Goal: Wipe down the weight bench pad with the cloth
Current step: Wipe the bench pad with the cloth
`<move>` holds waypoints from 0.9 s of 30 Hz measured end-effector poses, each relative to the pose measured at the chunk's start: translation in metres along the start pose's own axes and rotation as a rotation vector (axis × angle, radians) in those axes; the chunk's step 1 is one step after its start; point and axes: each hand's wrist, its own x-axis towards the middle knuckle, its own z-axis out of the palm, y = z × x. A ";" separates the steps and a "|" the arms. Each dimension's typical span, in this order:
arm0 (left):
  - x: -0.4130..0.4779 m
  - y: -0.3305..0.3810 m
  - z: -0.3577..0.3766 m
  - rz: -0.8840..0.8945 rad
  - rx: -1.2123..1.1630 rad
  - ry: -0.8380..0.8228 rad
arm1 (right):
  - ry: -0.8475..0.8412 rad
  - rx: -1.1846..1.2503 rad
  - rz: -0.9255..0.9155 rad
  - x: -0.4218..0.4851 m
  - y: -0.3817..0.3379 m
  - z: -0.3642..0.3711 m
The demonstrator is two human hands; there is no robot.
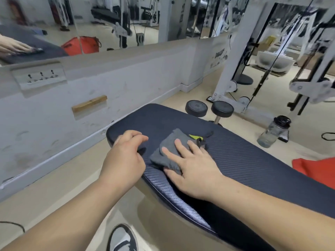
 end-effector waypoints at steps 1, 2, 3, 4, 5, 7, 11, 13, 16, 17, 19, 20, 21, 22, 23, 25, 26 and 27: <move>-0.001 0.002 0.000 0.022 0.006 -0.003 | -0.016 -0.008 -0.081 -0.024 0.004 0.001; -0.003 0.003 0.001 0.045 0.012 -0.007 | -0.038 -0.022 -0.134 -0.042 0.014 0.001; -0.005 0.006 0.002 0.070 0.018 -0.015 | -0.048 -0.035 -0.151 -0.052 0.030 -0.001; -0.008 0.009 0.003 0.097 0.021 -0.030 | -0.047 -0.044 -0.123 -0.055 0.049 -0.002; -0.010 0.013 0.005 0.122 0.021 -0.053 | -0.050 -0.042 -0.050 -0.054 0.069 -0.005; -0.013 0.022 0.008 0.166 0.022 -0.112 | -0.056 -0.003 0.179 -0.045 0.100 -0.009; -0.015 0.045 0.014 0.227 0.016 -0.229 | 0.025 0.037 0.420 -0.035 0.101 0.004; -0.013 0.059 0.017 0.255 0.004 -0.314 | -0.004 0.010 0.317 -0.051 0.083 0.006; -0.015 0.080 0.020 0.326 -0.006 -0.511 | -0.071 -0.046 0.099 -0.100 0.073 0.003; -0.018 0.085 0.021 0.353 0.004 -0.570 | -0.098 -0.053 0.052 -0.115 0.075 0.001; -0.024 0.094 0.024 0.408 0.044 -0.660 | -0.138 -0.062 0.002 -0.134 0.083 0.000; -0.027 0.097 0.027 0.430 0.055 -0.688 | -0.142 -0.052 -0.010 -0.140 0.087 0.002; -0.031 0.100 0.029 0.447 0.055 -0.701 | -0.138 -0.036 -0.011 -0.142 0.089 0.003; -0.033 0.102 0.030 0.467 0.048 -0.697 | -0.122 -0.011 -0.004 -0.144 0.088 0.004; -0.034 0.104 0.031 0.490 0.044 -0.685 | -0.103 0.026 0.013 -0.145 0.087 0.005; -0.034 0.107 0.032 0.547 0.054 -0.665 | -0.053 0.130 0.056 -0.143 0.086 0.006; -0.033 0.108 0.034 0.576 0.063 -0.669 | -0.030 0.182 0.073 -0.142 0.088 0.004; -0.033 0.110 0.035 0.606 0.069 -0.678 | -0.010 0.221 0.073 -0.142 0.090 0.002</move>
